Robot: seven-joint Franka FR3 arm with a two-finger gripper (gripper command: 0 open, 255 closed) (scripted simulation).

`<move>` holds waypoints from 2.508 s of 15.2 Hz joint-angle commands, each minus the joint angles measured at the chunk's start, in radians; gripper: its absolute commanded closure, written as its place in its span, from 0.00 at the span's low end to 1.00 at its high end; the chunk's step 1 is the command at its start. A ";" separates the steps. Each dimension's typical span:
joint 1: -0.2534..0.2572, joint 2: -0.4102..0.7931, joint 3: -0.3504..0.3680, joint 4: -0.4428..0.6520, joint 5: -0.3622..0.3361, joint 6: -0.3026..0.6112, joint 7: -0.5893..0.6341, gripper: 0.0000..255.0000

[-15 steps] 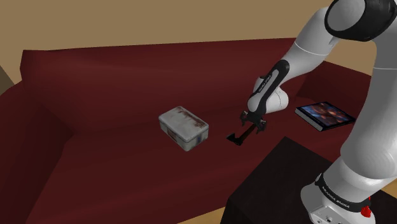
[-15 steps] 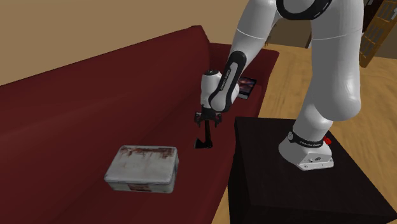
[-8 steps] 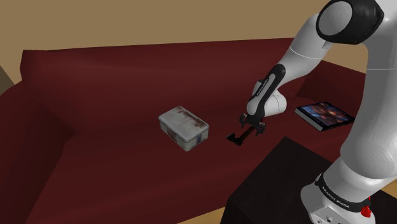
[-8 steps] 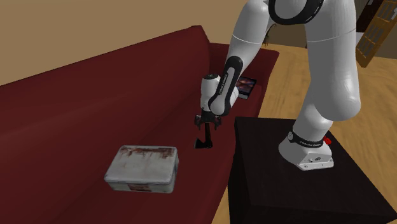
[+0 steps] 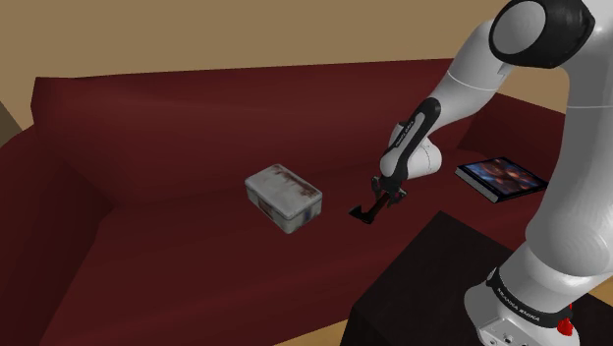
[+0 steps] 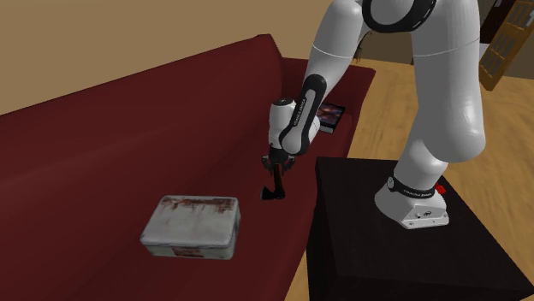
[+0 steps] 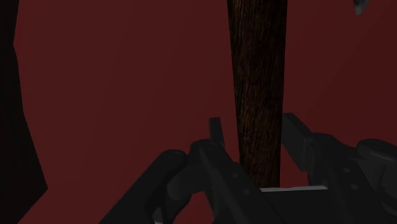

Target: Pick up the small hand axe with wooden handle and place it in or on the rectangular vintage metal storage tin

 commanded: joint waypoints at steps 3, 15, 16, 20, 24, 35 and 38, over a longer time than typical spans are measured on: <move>-0.003 0.006 -0.002 -0.006 0.000 -0.005 -0.001 1.00; 0.011 -0.158 -0.019 -0.047 -0.014 -0.128 0.009 1.00; 0.013 -0.174 -0.021 -0.049 -0.016 -0.142 0.011 1.00; 0.016 -0.238 -0.026 -0.058 -0.025 -0.197 0.017 1.00; 0.019 -0.299 -0.030 -0.062 -0.033 -0.254 0.022 1.00; 0.020 -0.453 -0.034 -0.052 -0.050 -0.417 0.034 1.00; 0.020 -0.488 -0.034 -0.045 -0.053 -0.459 0.035 1.00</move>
